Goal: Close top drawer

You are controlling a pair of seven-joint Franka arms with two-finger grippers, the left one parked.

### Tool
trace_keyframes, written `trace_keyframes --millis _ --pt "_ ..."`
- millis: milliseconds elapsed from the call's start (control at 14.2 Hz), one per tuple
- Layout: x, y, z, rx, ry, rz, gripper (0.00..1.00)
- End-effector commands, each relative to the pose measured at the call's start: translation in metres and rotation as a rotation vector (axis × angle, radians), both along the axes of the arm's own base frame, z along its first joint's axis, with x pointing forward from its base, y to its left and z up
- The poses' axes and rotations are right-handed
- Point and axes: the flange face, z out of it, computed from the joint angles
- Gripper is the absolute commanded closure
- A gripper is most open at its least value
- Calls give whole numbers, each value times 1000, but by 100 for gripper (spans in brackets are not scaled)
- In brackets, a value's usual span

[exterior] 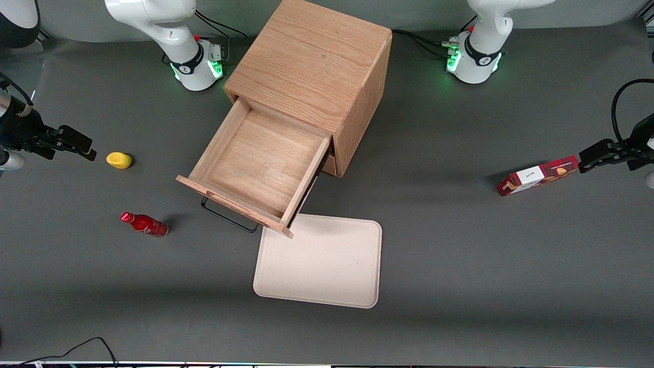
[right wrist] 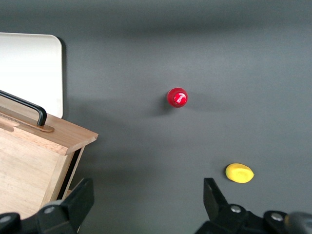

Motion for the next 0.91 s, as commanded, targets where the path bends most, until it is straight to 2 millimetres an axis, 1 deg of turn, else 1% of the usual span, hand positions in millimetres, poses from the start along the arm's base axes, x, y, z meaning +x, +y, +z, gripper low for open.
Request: trace_keyframes --millis 0,211,351,492,562,632,703,843 --pt "-7 1 2 -14 2 19 0" --pt "-7 1 1 -12 4 18 0" --pt "-5 9 2 -12 -2 30 0" --pt "-3 10 0 -16 -2 39 0" --pt "2 10 1 -28 -7 46 0" --pt "11 14 -3 -35 -2 68 0" --pt "21 18 -1 -37 -9 103 0" --pt "46 23 3 -42 -28 176 0"
